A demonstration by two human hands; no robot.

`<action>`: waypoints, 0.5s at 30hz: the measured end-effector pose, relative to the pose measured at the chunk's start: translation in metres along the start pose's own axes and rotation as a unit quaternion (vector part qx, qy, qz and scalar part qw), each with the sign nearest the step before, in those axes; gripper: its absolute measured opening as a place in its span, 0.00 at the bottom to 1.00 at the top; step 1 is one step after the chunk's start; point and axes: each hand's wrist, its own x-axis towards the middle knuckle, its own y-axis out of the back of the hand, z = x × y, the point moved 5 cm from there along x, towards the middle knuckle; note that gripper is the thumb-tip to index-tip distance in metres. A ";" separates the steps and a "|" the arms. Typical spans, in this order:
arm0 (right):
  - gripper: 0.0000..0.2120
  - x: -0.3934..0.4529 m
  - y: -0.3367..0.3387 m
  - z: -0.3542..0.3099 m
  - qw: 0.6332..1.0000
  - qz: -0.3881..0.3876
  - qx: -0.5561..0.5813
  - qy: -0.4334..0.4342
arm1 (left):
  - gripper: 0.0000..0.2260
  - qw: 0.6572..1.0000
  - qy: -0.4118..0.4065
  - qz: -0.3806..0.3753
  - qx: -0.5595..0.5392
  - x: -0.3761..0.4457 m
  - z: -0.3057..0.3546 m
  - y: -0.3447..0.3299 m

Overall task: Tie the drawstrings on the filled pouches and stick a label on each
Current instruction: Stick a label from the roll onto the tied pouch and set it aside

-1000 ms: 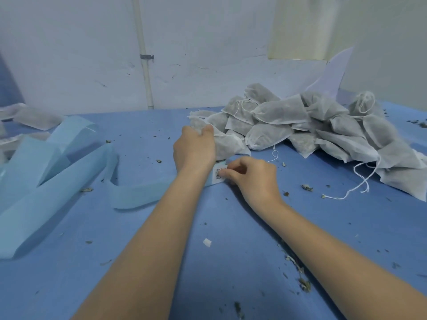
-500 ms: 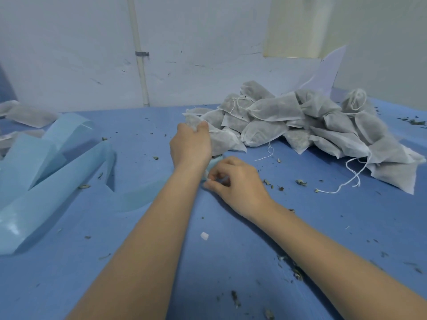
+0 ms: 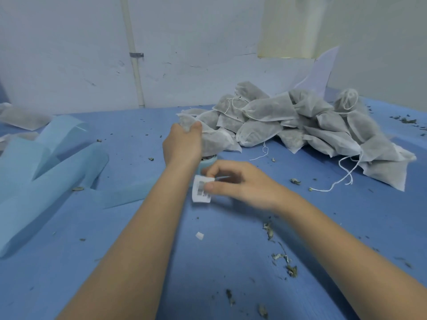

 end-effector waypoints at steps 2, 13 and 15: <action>0.05 -0.001 0.017 -0.004 0.996 0.078 0.032 0.008 | 0.15 1.000 -0.013 -0.004 -0.023 -0.002 0.001 0.002; 0.08 -0.010 0.074 -0.007 0.955 0.291 -0.026 0.049 | 0.05 0.959 -0.101 -0.218 -0.147 -0.037 0.027 -0.020; 0.08 -0.010 0.076 -0.004 0.955 0.289 -0.041 0.044 | 0.09 0.955 -0.090 -0.235 -0.158 -0.040 0.027 -0.023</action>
